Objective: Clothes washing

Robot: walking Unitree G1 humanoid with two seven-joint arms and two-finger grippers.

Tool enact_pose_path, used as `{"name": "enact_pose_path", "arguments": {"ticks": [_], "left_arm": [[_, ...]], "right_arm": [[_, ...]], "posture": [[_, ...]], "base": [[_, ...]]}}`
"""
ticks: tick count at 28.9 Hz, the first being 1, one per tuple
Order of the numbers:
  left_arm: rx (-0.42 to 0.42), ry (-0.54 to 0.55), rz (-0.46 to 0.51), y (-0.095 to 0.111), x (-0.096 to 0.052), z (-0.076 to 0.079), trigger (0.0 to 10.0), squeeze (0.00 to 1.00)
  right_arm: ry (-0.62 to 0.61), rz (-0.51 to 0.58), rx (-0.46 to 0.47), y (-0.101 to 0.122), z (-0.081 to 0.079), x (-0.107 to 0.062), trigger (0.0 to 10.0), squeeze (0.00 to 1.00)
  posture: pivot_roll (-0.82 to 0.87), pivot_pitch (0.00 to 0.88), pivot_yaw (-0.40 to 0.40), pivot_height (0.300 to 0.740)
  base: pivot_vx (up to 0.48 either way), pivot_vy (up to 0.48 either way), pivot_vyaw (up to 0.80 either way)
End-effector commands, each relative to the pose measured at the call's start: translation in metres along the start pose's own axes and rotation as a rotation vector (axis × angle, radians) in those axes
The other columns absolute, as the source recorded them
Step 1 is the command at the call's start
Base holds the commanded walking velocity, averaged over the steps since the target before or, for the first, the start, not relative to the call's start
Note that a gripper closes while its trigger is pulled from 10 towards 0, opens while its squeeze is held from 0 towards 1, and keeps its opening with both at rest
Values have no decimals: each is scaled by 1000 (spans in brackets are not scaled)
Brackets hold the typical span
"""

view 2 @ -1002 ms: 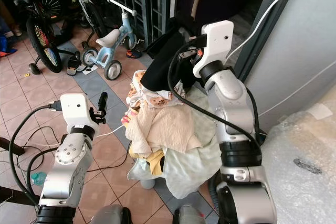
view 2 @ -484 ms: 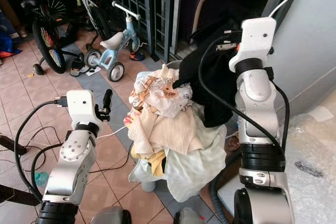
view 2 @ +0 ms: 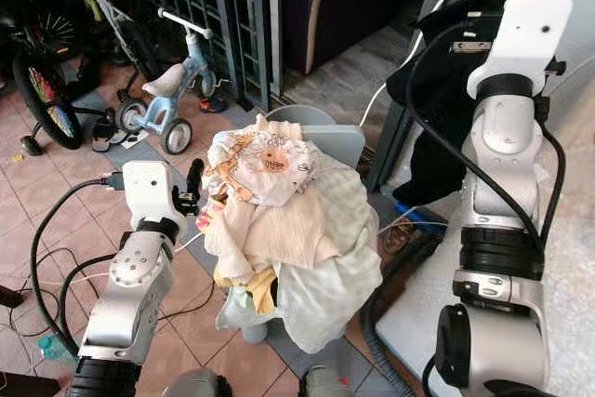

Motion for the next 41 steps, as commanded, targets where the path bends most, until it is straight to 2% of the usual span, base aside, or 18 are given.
{"name": "enact_pose_path", "arguments": {"ticks": [1,5,6,7,9,10,12,14,17,20,24,27,29,30,31,34,35,41], "left_arm": [[11,6,0,-1,-1,-4,10000,0],[14,2,0,-1,-1,-4,10000,0],[14,1,-2,-2,-2,-3,10000,0],[15,-2,-4,-3,-2,-2,10000,0],[15,-3,-4,-3,-2,-2,10000,0],[15,-5,-3,-3,-1,-2,10000,0],[15,-6,-2,-2,-1,-2,10000,0],[16,-8,0,-2,-1,-1,10000,0],[-27,-1,-4,-2,-2,-2,10000,0],[-20,2,-3,-2,-2,-3,10000,0],[-13,5,-6,-2,-2,-3,10000,0],[-15,3,-6,-2,-2,-3,10000,0],[-16,2,-7,-2,-2,-3,10000,0],[-16,2,-7,-2,-2,-3,10000,0],[-16,3,-7,-2,-2,-3,10000,0],[-15,4,-7,-2,-2,-3,10000,0],[-16,11,-7,-2,-2,-5,10000,0],[-29,37,-23,-3,-2,-7,10000,0]], "right_arm": [[9,16,-4,0,-6,-1,10000,0],[-22,28,-49,1,1,0,10000,0],[-50,36,-80,3,7,1,10000,0],[-107,55,-165,7,21,3,10000,0],[-123,60,-193,8,25,3,10000,0],[-168,80,-258,13,37,5,10000,0],[-190,87,-283,16,42,6,10000,0],[-267,96,-323,21,63,8,10000,0],[-282,111,-349,24,67,9,10000,0],[-271,86,-344,17,67,10,10000,0],[-284,-38,-271,-8,71,9,10000,0],[-255,-225,-211,-44,72,5,10000,0],[-177,-424,-160,-82,63,-4,10000,0],[-177,-424,-160,-82,63,-4,10000,0],[-99,-497,-96,-96,54,-8,10000,1000],[-28,-528,-76,-101,45,-10,10000,1000],[28,-517,-59,-98,37,-8,10000,1000],[63,-355,-26,-68,26,6,10000,1000]], "posture": [[2,28,20,740],[-2,28,23,740],[-2,28,22,740],[-4,28,22,740],[-4,28,22,740],[-4,29,23,740],[-4,28,23,740],[-2,30,24,740],[-1,30,24,740],[-1,32,24,740],[0,34,25,740],[0,35,24,740],[0,38,24,740],[0,38,24,740],[2,40,24,740],[2,42,23,740],[-1,49,21,740],[-3,59,19,740]], "base": [[0,-379,-800],[0,-379,-800],[0,-379,-800],[0,-364,-800],[0,-364,-800],[0,-382,-800],[0,-382,-800],[0,-444,-800],[0,-270,-800],[0,0,-267],[0,0,0],[0,0,0],[0,0,0],[0,0,0],[0,0,0],[0,0,0],[0,0,0],[0,0,0]]}}
Point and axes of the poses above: a point about 5 cm out from each wrist's last joint towards the gripper, its own x axis pointing out of the wrist towards the gripper, its own y axis along the axis of the wrist's last joint, z = x × y, the point moved 5 cm from there along x, pointing out of the wrist towards the gripper, and after that the axes turned 12 degrees about x, right-handed, at the moved point
